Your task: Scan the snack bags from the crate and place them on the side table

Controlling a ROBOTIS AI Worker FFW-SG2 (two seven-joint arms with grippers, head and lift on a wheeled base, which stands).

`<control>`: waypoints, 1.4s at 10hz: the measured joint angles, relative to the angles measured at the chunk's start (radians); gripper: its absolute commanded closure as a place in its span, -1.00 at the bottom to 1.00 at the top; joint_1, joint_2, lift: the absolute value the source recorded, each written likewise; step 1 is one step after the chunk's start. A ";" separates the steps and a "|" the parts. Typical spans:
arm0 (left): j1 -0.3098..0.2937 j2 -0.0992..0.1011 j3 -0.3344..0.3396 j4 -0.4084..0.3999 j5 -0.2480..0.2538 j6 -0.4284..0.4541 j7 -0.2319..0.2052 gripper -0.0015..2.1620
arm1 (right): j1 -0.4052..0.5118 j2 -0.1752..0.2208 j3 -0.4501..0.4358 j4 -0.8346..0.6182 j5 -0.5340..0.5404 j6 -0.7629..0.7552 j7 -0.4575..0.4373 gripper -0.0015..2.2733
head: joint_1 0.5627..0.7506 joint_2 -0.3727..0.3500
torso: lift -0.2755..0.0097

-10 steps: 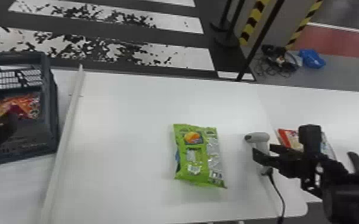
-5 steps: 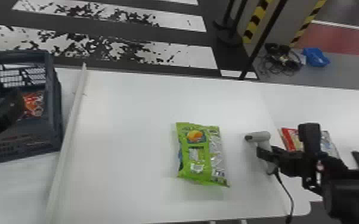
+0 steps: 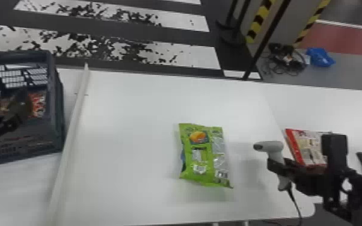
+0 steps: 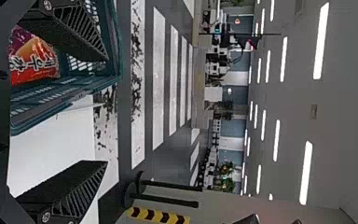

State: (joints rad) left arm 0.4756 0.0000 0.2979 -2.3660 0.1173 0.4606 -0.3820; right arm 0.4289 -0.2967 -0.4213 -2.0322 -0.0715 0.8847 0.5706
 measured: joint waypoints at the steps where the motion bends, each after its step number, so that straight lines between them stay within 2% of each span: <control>1: 0.001 0.000 -0.009 0.012 -0.003 -0.015 0.000 -0.92 | 0.051 0.026 -0.016 -0.072 -0.011 0.030 0.006 0.98 | 0.41 -0.45 | 0.27; 3: 0.014 0.000 -0.021 0.027 -0.005 -0.045 0.007 -0.92 | 0.126 0.073 -0.021 -0.189 -0.020 0.099 0.030 0.98 | 0.41 -0.37 | 0.27; 6: 0.043 0.000 -0.035 0.049 -0.005 -0.105 0.014 -0.92 | 0.171 0.103 -0.008 -0.286 -0.068 0.223 0.067 0.98 | 0.41 -0.21 | 0.27; 9: 0.061 0.000 -0.053 0.068 -0.005 -0.137 0.014 -0.92 | 0.179 0.115 0.023 -0.324 -0.089 0.283 0.081 0.98 | 0.41 -0.11 | 0.27; 14: 0.067 0.000 -0.057 0.077 -0.001 -0.142 0.013 -0.91 | 0.174 0.113 0.074 -0.323 -0.079 0.290 0.081 0.98 | 0.41 -0.02 | 0.27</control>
State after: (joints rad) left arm 0.5429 0.0000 0.2408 -2.2887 0.1161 0.3184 -0.3692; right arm 0.6032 -0.1838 -0.3476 -2.3548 -0.1501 1.1747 0.6519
